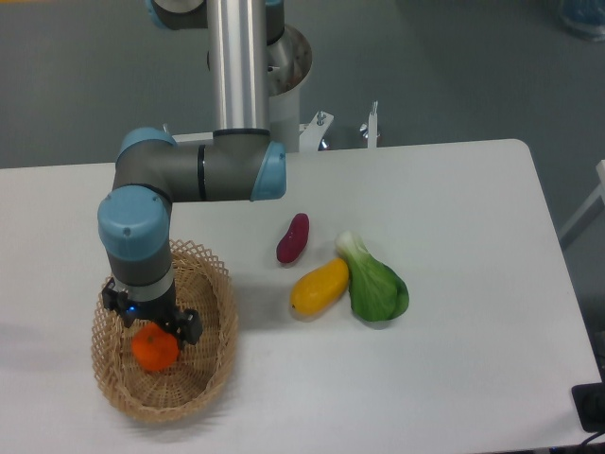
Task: Pick up the orange from the basket
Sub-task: 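Close the gripper around the orange inside the basket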
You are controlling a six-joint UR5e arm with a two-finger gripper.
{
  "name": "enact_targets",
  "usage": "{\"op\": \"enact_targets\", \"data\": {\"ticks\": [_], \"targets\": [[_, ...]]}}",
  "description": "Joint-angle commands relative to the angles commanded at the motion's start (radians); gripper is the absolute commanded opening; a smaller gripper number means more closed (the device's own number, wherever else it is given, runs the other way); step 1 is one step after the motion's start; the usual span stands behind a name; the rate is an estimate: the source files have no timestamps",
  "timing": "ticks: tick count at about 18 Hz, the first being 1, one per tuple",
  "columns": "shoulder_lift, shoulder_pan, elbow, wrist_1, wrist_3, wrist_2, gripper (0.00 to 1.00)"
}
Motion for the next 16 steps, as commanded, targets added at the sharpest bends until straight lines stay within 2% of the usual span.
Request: {"op": "enact_targets", "data": {"ticks": [13, 16], "targets": [[-0.049, -0.026, 0.005, 0.022, -0.008, 0.008, 1.00], [-0.049, -0.028, 0.003, 0.022, -0.008, 0.009, 0.89]]}}
